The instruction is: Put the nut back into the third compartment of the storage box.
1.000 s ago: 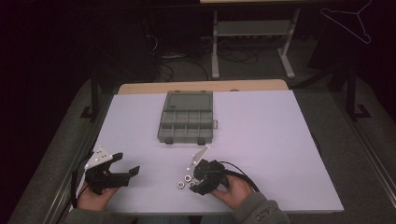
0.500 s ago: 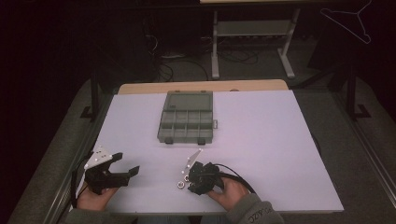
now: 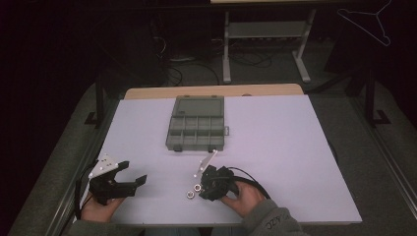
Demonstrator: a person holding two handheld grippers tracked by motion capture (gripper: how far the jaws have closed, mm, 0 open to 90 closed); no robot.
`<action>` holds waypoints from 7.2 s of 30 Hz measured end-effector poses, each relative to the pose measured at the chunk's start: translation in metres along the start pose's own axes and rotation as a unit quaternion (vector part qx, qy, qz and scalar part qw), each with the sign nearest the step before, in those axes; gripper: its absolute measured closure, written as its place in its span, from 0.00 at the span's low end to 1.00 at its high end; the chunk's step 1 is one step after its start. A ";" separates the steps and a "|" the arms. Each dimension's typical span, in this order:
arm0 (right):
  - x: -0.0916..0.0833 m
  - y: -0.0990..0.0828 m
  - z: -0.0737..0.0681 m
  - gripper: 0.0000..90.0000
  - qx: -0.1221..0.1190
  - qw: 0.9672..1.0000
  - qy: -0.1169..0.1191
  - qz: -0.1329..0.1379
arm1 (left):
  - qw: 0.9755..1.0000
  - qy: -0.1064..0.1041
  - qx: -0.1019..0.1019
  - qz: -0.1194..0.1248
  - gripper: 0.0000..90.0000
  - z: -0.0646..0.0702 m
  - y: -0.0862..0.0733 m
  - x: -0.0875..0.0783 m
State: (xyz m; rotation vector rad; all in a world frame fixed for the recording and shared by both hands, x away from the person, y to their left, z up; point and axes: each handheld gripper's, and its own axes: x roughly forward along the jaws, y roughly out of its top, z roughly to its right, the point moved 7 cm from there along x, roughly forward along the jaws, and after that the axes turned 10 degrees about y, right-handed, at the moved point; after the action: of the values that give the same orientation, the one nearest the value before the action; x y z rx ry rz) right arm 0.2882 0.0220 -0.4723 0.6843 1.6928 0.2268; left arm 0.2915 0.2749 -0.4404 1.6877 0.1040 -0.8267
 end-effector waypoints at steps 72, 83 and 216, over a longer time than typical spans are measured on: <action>-0.033 0.095 0.211 0.77 0.157 0.985 -0.070 0.021 | 1.000 -0.006 -0.002 0.010 0.17 -0.002 0.003 -0.001; -0.035 0.096 0.207 0.74 0.151 0.986 -0.063 0.028 | 1.000 -0.007 -0.004 0.010 0.17 -0.001 0.002 -0.001; -0.059 0.102 0.176 0.77 0.095 0.994 -0.050 0.008 | 1.000 -0.004 -0.001 0.010 0.17 0.000 0.003 -0.001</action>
State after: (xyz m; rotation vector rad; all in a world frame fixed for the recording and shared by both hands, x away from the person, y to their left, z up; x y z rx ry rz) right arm 0.4919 0.0338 -0.4152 0.8374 1.6260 0.0405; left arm 0.2920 0.2746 -0.4376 1.6798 0.0830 -0.8189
